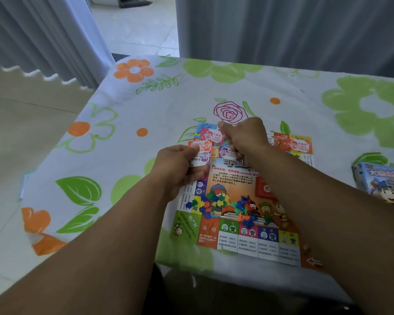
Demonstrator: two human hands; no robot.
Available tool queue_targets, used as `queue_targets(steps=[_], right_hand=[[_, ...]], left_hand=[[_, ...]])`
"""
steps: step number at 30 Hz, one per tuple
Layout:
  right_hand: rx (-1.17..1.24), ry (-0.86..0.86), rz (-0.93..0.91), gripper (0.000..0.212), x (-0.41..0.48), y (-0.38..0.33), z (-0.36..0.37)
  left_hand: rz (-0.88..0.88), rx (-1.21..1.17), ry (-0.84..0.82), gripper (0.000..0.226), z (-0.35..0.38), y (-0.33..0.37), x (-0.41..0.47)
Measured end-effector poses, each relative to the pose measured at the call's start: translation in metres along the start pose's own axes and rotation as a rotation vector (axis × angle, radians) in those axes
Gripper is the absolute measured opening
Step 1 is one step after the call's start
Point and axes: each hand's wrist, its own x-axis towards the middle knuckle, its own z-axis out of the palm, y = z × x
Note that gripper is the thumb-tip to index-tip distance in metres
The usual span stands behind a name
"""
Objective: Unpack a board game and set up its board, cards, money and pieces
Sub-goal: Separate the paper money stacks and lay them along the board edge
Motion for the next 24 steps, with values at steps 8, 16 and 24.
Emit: queue_targets(steps=[8, 16, 24], right_hand=[[0.085, -0.335, -0.016, 0.042, -0.024, -0.004, -0.019], [0.031, -0.344, -0.127, 0.015, -0.032, 0.004, -0.041], [0.128, -0.199, -0.040, 0.018, -0.024, 0.008, -0.067]], left_hand=[[0.040, -0.005, 0.014, 0.021, 0.013, 0.002, -0.002], [0.091, -0.032, -0.038, 0.016, 0.032, 0.000, -0.008], [0.079, -0.056, -0.018, 0.014, 0.034, 0.003, -0.008]])
